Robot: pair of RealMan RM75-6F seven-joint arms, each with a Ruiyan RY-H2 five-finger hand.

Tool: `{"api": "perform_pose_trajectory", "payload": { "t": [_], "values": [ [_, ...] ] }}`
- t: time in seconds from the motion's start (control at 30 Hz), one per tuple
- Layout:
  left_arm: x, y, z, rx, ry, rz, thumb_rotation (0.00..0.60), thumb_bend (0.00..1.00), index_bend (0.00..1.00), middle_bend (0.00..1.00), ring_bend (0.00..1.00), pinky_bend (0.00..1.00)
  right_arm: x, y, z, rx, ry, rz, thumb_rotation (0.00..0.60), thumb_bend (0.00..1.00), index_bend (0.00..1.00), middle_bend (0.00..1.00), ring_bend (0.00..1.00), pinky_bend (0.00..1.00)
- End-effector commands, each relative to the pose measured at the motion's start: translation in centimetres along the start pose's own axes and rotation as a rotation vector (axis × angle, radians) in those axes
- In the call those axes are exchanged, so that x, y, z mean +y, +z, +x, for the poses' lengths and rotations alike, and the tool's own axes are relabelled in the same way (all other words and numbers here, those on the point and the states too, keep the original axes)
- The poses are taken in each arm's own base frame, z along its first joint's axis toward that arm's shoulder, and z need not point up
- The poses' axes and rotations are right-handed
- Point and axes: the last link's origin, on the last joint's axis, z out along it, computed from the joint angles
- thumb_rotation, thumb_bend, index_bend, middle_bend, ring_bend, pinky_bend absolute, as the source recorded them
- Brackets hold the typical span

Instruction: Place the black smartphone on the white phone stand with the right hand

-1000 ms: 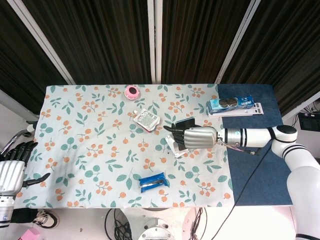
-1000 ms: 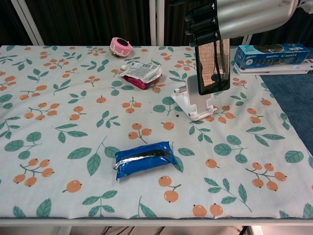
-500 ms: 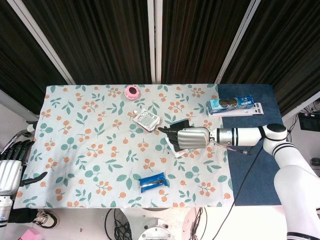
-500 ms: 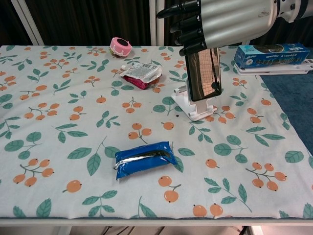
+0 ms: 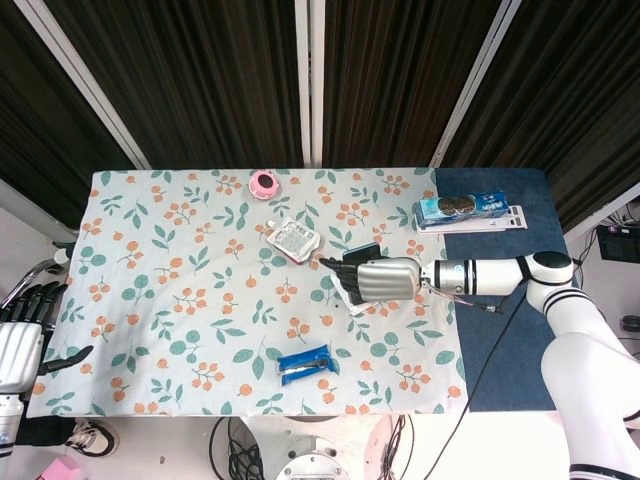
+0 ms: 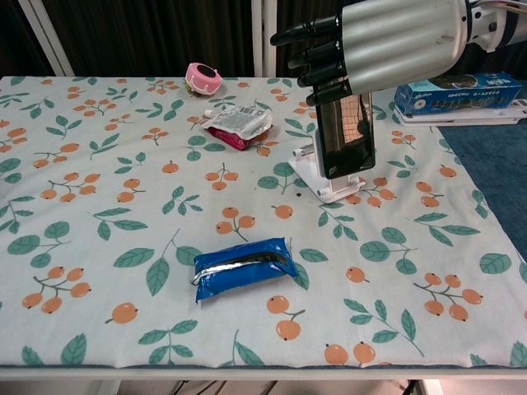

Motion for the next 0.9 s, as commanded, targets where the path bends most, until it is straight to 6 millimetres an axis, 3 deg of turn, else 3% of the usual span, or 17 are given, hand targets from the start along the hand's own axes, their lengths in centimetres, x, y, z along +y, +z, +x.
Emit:
{"api": "perform_pose_trajectory", "payload": {
  "t": [0.03, 0.9],
  "values": [
    [0.0, -0.1, 0.0, 0.003, 0.003, 0.000, 0.435, 0.00, 0.14, 0.14, 0.11, 0.21, -0.2, -0.1, 0.0, 0.000, 0.003, -0.001, 0.600, 0.25, 0.56, 0.27, 0.17, 0.00],
    [-0.3, -0.3, 0.0, 0.011, 0.036, 0.011, 0.446, 0.00, 0.14, 0.14, 0.11, 0.21, -1.3, 0.7, -0.2, 0.025, 0.010, 0.000, 0.600, 0.27, 0.54, 0.19, 0.07, 0.00]
  ]
}}
